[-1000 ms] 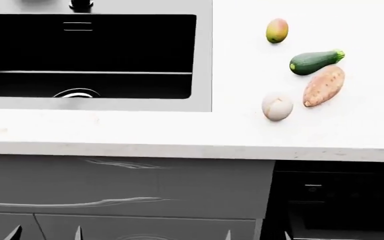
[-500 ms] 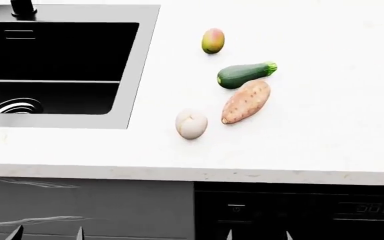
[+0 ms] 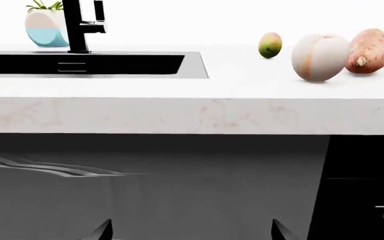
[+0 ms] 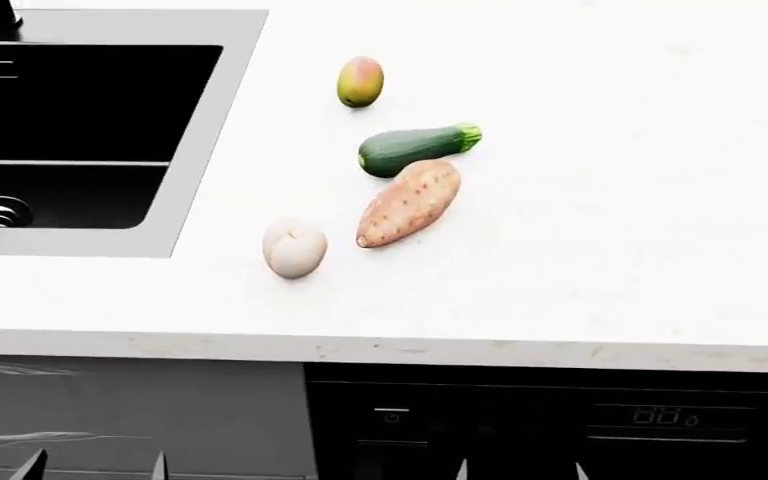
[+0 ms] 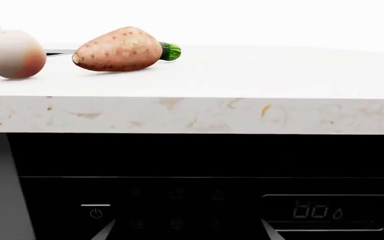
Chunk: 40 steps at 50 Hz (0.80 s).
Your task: There is a mixed pile of frozen fruits and vegetables on the counter. Locate all the frozen vegetables and place the items in a bowl on the counter. Take all the frozen fruits and defrost them in a running sink.
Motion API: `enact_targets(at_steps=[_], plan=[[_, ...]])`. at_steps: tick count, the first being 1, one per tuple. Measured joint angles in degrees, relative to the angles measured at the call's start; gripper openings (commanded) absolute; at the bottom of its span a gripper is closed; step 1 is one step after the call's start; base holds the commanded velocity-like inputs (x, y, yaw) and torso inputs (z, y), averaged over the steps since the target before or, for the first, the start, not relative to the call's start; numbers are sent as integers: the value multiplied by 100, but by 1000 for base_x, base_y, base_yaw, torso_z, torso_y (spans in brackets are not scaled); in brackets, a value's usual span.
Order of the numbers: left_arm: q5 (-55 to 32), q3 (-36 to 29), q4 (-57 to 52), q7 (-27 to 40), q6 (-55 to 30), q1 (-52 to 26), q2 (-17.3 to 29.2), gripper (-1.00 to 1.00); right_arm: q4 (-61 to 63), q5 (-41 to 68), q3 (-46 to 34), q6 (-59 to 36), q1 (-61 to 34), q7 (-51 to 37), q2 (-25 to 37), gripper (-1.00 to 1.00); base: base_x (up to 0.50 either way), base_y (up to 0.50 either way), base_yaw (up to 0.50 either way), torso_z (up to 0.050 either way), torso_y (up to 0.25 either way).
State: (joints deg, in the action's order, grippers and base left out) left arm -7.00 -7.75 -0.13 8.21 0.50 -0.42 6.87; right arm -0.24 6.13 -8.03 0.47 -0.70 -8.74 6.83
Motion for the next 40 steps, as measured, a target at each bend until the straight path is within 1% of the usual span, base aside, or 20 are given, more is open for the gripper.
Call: enact_targets(at_steps=[9,13,17,40], plan=[[-69,-44,-20,8,68,12,48,100,7,25,-53,2,-2,-59,36,100,0,0,0,0,0],[-267,37,-28,15,18,6,43,100,7,39,-72,1,-1,-85,52,100,0,0,0,47,0],[-289,18,-58,-1,92,25,73,100,14,45,-92,6,-3,-112,68,100,0,0,0,50,0],[-178,-186,-134,49,272,41,206,100,88,55,-212,31,0,-242,170,100,0,0,0,50,0]])
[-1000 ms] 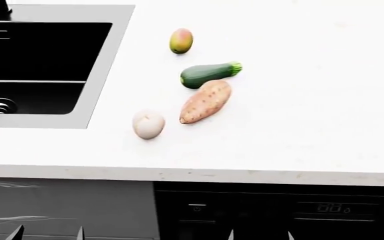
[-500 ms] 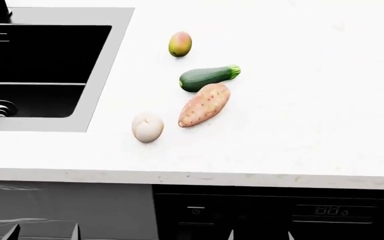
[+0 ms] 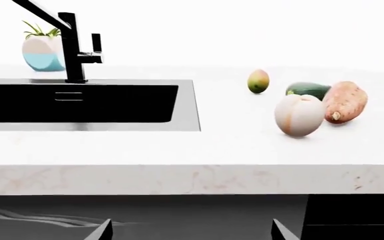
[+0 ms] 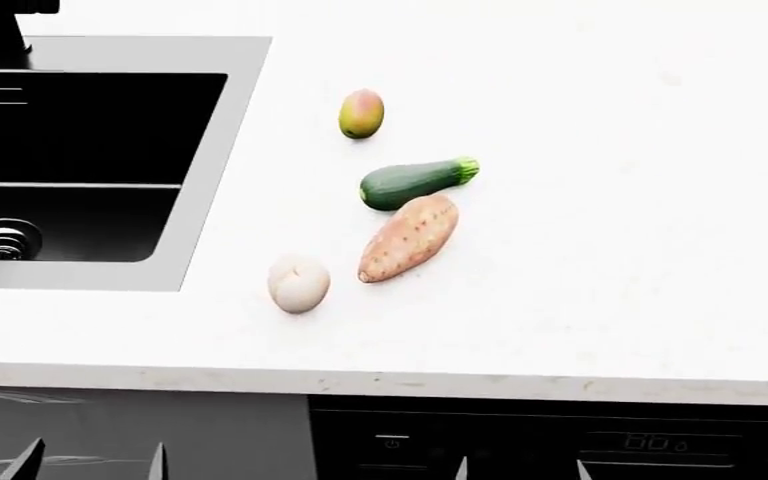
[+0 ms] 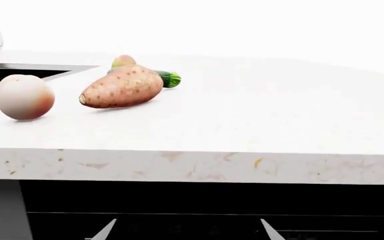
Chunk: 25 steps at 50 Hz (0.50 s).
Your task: There is a mixed pile of frozen fruits and vegetables on the counter. Locate all the frozen vegetables and place the items in a bowl on the counter. Take all the frozen fruits and defrost them in a running sink.
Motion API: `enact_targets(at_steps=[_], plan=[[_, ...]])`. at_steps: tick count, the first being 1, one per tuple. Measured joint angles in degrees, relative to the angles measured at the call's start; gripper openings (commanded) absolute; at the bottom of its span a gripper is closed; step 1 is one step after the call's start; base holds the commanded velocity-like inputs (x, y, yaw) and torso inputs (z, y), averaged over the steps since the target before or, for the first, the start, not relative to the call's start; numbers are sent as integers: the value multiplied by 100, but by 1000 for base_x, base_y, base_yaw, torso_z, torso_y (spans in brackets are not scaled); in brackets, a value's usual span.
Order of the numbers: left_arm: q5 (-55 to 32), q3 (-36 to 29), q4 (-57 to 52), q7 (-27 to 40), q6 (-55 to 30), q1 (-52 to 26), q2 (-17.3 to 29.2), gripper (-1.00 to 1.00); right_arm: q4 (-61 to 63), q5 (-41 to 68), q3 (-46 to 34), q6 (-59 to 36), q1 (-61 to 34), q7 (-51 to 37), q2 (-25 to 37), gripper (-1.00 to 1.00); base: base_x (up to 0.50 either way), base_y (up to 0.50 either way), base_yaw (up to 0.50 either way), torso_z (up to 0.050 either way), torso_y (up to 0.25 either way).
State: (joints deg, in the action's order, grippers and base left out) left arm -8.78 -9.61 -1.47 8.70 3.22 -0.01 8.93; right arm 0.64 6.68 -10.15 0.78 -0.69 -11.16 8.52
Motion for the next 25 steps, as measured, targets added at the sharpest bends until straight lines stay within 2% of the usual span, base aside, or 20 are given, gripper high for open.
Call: enact_targets(at_steps=[10,15,20,25], plan=[[2,-54,-7,36,28,-1,37,100,10,18,-45,9,-1,-43,34,100,0,0,0,50,0],[-44,-73,-200,55,-101,18,84,100,236,-61,-90,-108,-2,-92,106,100,0,0,0,0,0],[-112,-84,-1084,184,-994,-99,213,100,1057,160,-9,-928,-122,-150,242,100,0,0,0,0,0],[-635,234,-2200,398,-2545,-614,326,100,2126,485,199,-2297,-649,-301,432,100,0,0,0,0,0]])
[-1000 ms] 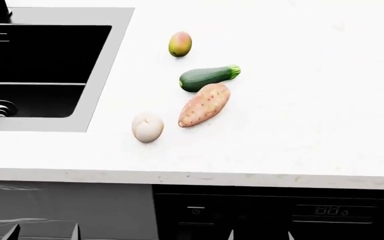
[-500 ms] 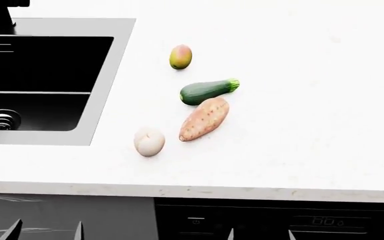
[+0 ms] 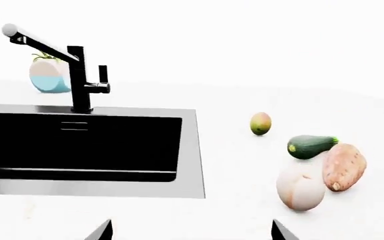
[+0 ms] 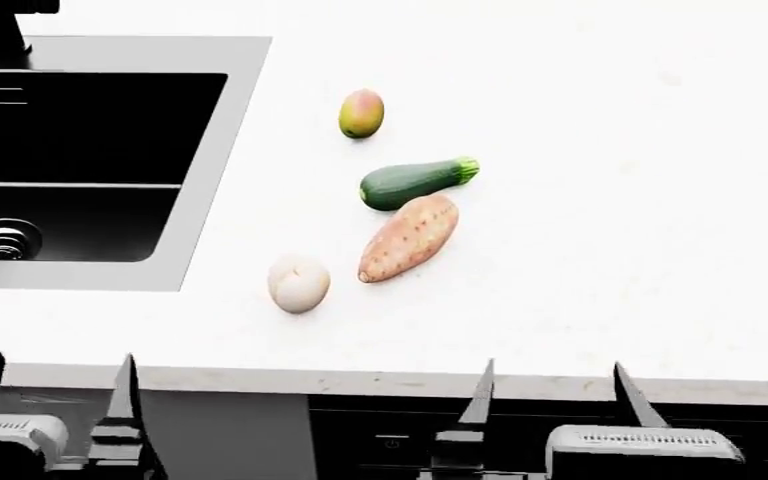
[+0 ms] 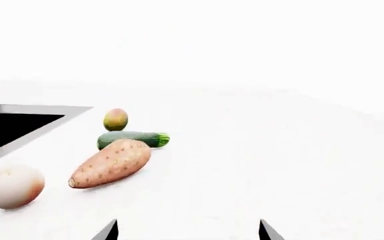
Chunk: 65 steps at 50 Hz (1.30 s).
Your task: There is a mixed pile of frozen fruits and vegetables on the counter. Locate all the frozen vegetables and place the items in a bowl on the counter. Take all the frozen fruits and defrost them in a running sink.
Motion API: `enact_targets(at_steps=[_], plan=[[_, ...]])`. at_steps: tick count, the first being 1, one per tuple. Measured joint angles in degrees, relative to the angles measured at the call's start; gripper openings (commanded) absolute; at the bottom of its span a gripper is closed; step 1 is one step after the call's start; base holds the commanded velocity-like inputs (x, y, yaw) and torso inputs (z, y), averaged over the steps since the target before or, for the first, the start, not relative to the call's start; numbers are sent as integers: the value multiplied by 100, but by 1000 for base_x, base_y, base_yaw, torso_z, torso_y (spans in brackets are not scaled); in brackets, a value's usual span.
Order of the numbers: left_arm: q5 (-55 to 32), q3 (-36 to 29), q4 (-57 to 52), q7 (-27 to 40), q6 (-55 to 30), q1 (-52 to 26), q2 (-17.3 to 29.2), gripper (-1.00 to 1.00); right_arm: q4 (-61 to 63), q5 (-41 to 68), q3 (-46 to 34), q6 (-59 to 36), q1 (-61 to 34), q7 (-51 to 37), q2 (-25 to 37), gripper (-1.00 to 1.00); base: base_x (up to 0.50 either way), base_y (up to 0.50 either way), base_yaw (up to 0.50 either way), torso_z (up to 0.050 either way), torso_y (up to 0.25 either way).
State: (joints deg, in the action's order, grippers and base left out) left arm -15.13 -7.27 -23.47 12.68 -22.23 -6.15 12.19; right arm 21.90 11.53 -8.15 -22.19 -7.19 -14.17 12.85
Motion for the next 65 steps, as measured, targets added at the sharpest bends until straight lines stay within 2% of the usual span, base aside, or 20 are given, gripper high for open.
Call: enact_targets(at_steps=[4,9,14,20,33,65], plan=[[-565,327,-723,192,-1450,-811,81,100,706,322,206,-1358,-828,-110,183,100,0,0,0,0,0],[-1180,682,-1095,330,-3015,-1850,151,100,1258,675,491,-2752,-1751,-192,341,100,0,0,0,0,0],[-1523,877,-1362,381,-3882,-2324,286,100,1615,957,743,-3742,-2244,-219,468,100,0,0,0,0,0],[-1768,1001,-1588,428,-4504,-2662,427,100,1896,1167,1034,-4354,-2507,-208,579,100,0,0,0,0,0],[-2054,1211,-1823,492,-5139,-3017,600,100,2211,1313,1301,-4721,-2666,-181,799,100,96,0,0,0,0],[-2091,1040,-1718,498,-5050,-2966,755,100,2151,1462,1615,-4589,-2538,-78,896,100,325,0,0,0,0]])
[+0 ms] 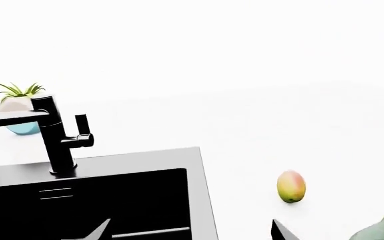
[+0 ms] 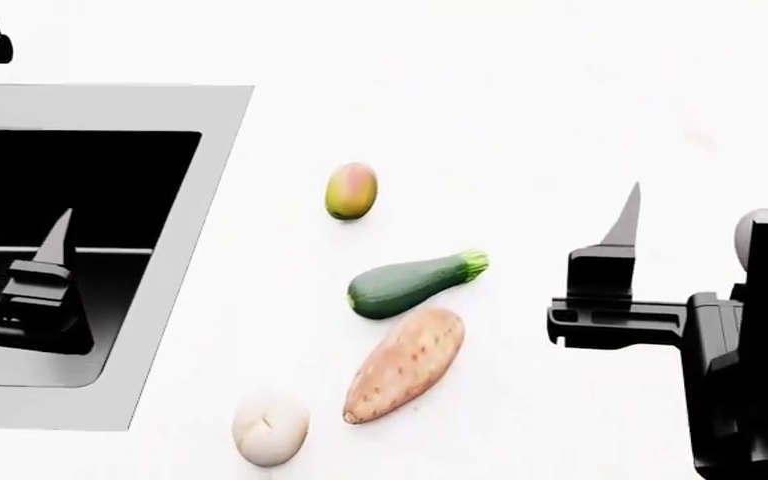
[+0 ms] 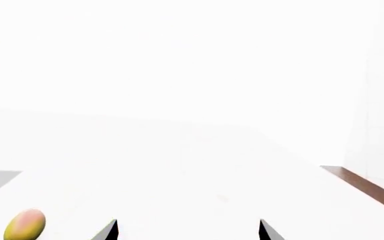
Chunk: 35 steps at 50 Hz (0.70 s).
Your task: There is a mixed pile of frozen fruits and vegetables on the counter. Locate all the frozen vegetables and place the items in a bowl on the counter. Take all the frozen fruits and defrost them in a running sink.
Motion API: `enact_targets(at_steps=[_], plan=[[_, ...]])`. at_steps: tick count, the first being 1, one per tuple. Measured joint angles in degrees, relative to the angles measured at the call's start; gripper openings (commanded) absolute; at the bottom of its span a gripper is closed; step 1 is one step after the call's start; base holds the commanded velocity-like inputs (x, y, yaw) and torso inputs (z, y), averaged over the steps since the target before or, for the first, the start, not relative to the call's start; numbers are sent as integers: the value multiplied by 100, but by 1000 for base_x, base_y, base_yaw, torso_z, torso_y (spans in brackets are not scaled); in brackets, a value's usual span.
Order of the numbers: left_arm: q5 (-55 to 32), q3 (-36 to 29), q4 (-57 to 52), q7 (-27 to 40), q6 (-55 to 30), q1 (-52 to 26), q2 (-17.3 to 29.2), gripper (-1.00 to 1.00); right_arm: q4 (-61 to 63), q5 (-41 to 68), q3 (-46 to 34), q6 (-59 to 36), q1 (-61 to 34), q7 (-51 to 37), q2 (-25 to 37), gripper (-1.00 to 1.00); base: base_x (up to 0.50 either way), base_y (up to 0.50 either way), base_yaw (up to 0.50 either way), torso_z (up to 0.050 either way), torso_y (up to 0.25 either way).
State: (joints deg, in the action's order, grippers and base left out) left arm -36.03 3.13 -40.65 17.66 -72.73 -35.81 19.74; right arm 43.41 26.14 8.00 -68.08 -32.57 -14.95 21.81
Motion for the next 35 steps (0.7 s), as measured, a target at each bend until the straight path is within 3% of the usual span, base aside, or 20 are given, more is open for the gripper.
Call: enact_targets(at_steps=[16,29,35], plan=[[-22,-66,31,2,77,53,45,100,-99,92,25,-119,-37,-49,-89,100,147,0,0,0,0],[-40,-123,46,27,126,69,52,100,-232,1121,721,-1329,-317,-60,-1103,100,0,0,0,0,0],[-43,-159,64,40,152,80,53,100,-600,2144,1002,-1708,-368,-717,-1433,100,0,0,0,0,0]])
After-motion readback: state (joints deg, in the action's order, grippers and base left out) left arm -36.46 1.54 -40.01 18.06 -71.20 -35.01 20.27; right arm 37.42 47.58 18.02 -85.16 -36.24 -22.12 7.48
